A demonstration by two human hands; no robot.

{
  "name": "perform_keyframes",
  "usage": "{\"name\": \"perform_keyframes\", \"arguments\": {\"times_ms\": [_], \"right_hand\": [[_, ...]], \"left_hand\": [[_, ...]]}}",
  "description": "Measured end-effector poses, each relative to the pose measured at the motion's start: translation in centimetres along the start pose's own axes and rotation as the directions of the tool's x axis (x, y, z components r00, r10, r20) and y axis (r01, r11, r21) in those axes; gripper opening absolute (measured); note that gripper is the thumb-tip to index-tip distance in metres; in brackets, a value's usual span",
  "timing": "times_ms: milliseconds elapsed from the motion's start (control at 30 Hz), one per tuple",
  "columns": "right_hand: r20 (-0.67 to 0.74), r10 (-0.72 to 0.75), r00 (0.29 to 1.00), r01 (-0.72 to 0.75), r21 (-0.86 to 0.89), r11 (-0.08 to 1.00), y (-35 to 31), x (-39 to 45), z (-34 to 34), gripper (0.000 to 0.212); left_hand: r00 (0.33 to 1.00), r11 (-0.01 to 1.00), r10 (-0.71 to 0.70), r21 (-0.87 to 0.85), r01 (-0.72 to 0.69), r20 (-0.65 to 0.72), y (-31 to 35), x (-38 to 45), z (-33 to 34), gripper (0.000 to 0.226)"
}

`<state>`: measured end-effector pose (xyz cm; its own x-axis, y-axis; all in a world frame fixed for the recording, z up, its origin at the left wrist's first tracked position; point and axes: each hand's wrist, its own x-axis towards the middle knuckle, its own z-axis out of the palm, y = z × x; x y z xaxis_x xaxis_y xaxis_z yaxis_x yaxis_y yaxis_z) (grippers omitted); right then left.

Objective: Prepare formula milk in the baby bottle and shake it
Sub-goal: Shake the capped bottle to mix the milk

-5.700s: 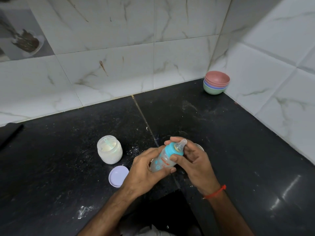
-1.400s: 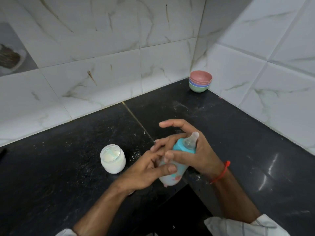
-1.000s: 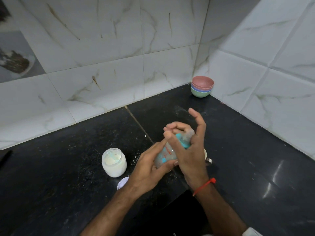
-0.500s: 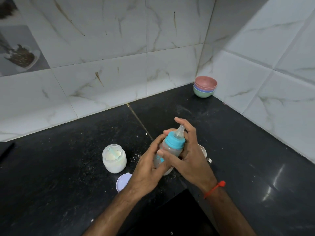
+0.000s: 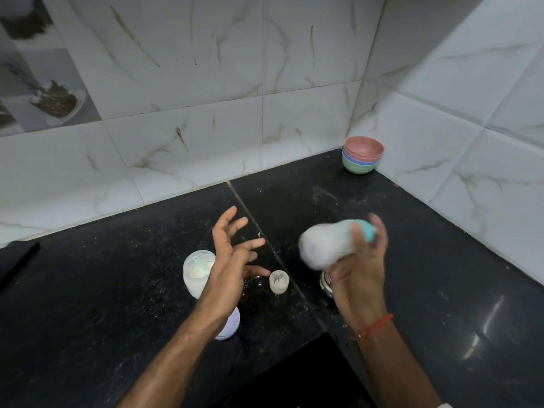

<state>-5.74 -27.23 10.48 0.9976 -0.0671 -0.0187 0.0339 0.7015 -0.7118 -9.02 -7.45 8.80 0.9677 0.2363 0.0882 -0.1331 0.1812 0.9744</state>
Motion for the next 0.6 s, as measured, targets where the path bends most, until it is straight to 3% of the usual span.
{"name": "perform_keyframes", "arguments": {"times_ms": [67, 100, 167, 233, 267, 300, 400, 433, 467, 533, 600], "right_hand": [[0.228, 0.069, 0.971, 0.002, -0.297, 0.955, 0.7, -0.8, 0.3, 0.079], [0.271, 0.077, 0.96, 0.013, -0.315, 0.949, 0.7, -1.0, 0.4, 0.083], [0.1, -0.035, 0.994, 0.049, -0.137, 0.989, 0.0, -0.1, 0.1, 0.078], [-0.145, -0.132, 0.981, 0.144, 0.071, 0.987, -0.9, 1.5, -0.2, 0.059], [-0.189, -0.153, 0.97, 0.177, 0.117, 0.977, -1.0, 1.8, -0.4, 0.053], [-0.166, -0.158, 0.973, 0.175, 0.091, 0.98, -0.9, 1.6, -0.4, 0.053], [0.192, -0.045, 0.98, 0.075, -0.151, 0.986, 0.1, -0.2, -0.3, 0.075], [0.242, -0.015, 0.97, 0.063, -0.192, 0.979, 0.2, -0.7, -0.3, 0.082], [0.199, -0.034, 0.979, 0.067, -0.161, 0.985, 0.2, -0.7, -0.4, 0.088], [-0.054, -0.086, 0.995, 0.087, 0.013, 0.996, -0.3, 0.2, -0.7, 0.095], [-0.175, -0.103, 0.979, 0.126, 0.127, 0.984, -0.4, 0.8, -1.3, 0.079]], "left_hand": [[0.999, 1.0, 0.0, 0.028, 0.001, -0.044, -0.2, 0.2, -0.1, 0.066], [0.999, 0.999, -0.003, 0.038, 0.005, -0.054, -0.3, 0.2, -0.1, 0.064], [0.998, 0.999, -0.006, 0.048, 0.009, -0.057, -0.5, 0.1, -0.4, 0.064], [0.999, 0.997, -0.007, 0.082, 0.01, -0.043, -0.6, -0.1, -0.6, 0.063], [0.999, 0.995, -0.01, 0.103, 0.013, -0.034, -0.7, -0.2, -0.6, 0.062], [1.0, 0.993, -0.015, 0.121, 0.018, -0.025, -0.8, -0.3, -0.5, 0.06], [1.0, 0.984, -0.026, 0.174, 0.024, 0.009, -0.9, -0.6, 0.1, 0.058], [0.999, 0.982, -0.027, 0.189, 0.022, 0.021, -0.9, -0.7, 0.2, 0.058], [0.999, 0.979, -0.025, 0.202, 0.018, 0.032, -0.9, -0.8, 0.3, 0.057], [0.998, 0.976, -0.026, 0.218, 0.013, 0.053, -0.8, -0.9, 0.4, 0.056], [0.997, 0.974, -0.044, 0.223, 0.029, 0.059, -0.9, -1.1, 0.4, 0.055]]}}
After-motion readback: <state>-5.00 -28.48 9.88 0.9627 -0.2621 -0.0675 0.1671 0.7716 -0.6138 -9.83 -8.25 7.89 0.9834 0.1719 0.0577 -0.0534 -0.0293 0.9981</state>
